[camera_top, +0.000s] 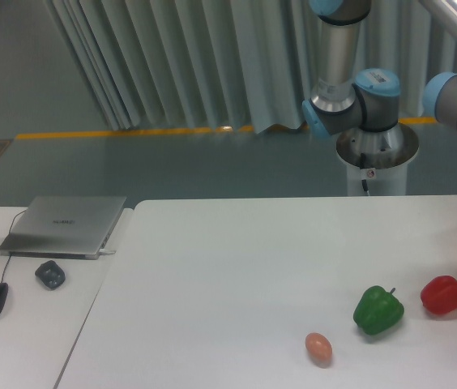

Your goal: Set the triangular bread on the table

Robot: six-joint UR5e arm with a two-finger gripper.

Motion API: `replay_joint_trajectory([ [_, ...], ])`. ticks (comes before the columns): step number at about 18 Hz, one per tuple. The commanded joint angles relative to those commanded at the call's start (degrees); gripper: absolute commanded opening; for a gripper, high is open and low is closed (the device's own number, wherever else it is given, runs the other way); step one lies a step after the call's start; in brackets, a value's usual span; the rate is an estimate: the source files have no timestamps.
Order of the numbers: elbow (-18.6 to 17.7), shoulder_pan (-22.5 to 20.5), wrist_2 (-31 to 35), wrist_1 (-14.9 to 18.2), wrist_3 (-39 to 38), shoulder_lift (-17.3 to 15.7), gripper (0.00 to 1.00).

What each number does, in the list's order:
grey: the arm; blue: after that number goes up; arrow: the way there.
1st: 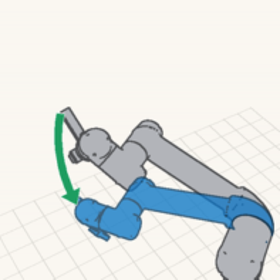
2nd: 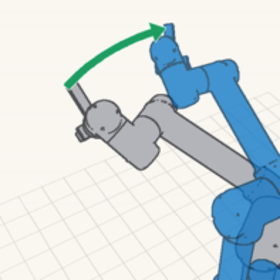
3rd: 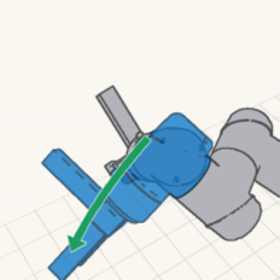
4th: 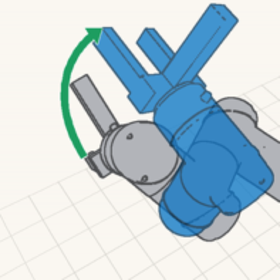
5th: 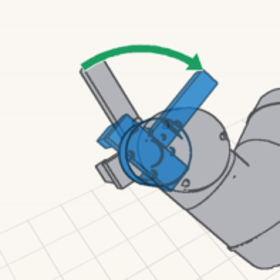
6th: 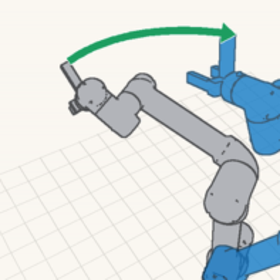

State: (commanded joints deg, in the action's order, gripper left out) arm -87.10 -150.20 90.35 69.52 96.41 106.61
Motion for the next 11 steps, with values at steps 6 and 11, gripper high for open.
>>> replay_joint_trajectory([
  [6,0.0,-3.3,-0.2,-0.4,3.6,-0.4,1.00],
  [11,0.4,-7.0,-1.5,-0.7,16.5,0.0,1.00],
])
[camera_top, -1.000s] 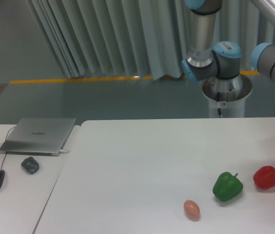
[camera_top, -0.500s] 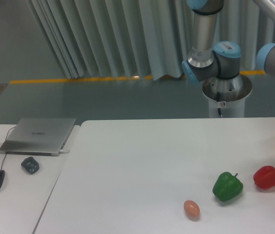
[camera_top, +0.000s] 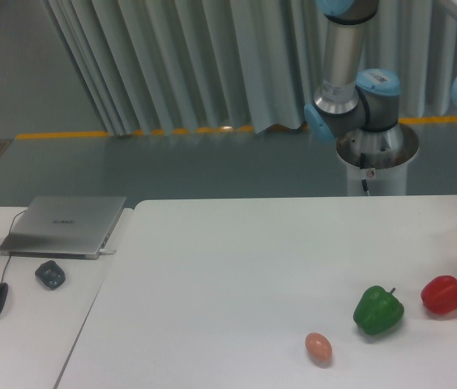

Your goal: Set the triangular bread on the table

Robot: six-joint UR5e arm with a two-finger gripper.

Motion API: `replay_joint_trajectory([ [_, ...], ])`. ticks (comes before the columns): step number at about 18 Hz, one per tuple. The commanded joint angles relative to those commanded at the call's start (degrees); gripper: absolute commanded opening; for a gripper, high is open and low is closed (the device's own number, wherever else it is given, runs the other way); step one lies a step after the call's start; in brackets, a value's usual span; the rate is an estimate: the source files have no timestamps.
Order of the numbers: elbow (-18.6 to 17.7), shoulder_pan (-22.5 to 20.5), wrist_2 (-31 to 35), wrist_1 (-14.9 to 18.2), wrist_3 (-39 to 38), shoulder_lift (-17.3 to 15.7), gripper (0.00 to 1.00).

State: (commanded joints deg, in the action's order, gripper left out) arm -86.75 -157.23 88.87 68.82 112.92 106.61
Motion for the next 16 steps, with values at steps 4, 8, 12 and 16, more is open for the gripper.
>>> replay_joint_trajectory([
  [4,-0.4,-0.6,-1.1,-0.7,0.9,0.6,1.00],
  [8,-0.4,-0.4,-1.0,-1.1,1.0,2.6,1.00],
  [12,-0.4,-0.4,-0.9,-1.0,1.0,3.3,1.00],
  [16,-0.5,-0.5,-0.8,-1.0,1.0,3.7,1.00],
])
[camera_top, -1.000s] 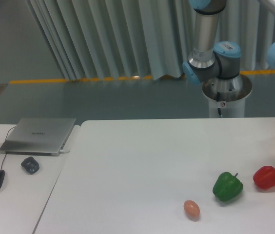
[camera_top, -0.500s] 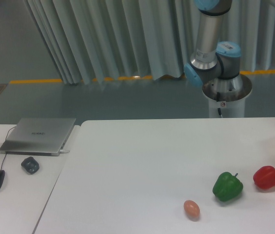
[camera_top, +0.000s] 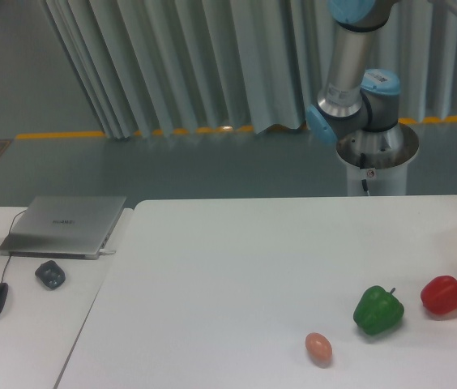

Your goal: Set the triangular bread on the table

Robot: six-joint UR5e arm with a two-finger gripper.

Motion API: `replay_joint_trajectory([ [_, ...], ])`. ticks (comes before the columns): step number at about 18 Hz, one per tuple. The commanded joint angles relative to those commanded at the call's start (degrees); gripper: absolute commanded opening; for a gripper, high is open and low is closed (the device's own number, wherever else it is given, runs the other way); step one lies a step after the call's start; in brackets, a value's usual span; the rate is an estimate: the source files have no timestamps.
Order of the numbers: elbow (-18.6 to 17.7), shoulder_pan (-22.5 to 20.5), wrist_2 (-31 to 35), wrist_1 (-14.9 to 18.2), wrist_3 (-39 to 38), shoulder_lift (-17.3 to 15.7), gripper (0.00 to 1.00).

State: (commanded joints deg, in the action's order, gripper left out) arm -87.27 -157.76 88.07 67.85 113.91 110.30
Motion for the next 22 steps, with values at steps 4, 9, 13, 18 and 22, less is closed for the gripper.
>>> replay_joint_trajectory([
  [4,-0.1,0.0,0.1,0.0,-0.1,0.3,1.00],
  [9,-0.5,0.0,0.2,0.2,-0.2,0.5,1.00],
  [13,-1.0,0.1,0.1,0.7,-0.5,1.0,1.00],
  [18,-1.7,0.4,0.0,0.7,-1.2,1.1,1.00],
  [22,-2.0,0.3,0.0,0.8,-1.2,1.1,1.00],
])
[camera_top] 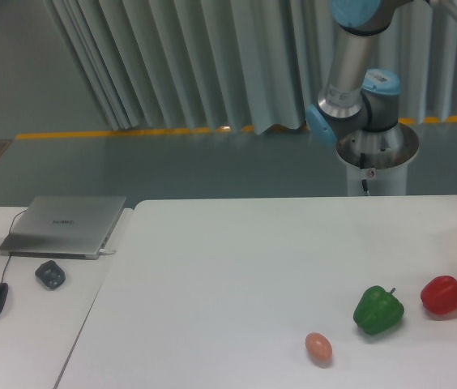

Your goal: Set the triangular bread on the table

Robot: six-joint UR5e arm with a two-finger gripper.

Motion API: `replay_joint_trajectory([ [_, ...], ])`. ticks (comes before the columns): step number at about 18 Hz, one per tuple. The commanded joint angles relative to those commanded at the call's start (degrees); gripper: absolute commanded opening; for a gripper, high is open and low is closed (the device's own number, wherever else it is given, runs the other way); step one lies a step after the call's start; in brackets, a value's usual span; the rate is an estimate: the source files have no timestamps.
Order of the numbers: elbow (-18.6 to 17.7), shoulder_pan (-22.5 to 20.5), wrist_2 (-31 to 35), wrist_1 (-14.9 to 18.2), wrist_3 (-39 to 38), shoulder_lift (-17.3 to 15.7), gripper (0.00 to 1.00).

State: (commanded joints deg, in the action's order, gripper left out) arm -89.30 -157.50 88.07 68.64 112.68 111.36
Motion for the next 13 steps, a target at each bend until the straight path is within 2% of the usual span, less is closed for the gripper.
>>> replay_joint_trajectory([
  [3,-0.4,0.1,0.2,-0.1,0.0,0.0,1.00],
  [6,-0.2,0.0,0.3,0.2,0.0,0.1,0.70],
  [9,0.5,-0.1,0.4,2.0,0.0,0.1,0.46],
  [11,1.8,-0.2,0.2,3.7,0.0,0.1,0.39],
  [12,2.7,-0.1,0.2,5.3,0.0,0.3,0.32],
  [13,2.9,-0.2,0.1,5.7,0.0,0.4,0.32],
])
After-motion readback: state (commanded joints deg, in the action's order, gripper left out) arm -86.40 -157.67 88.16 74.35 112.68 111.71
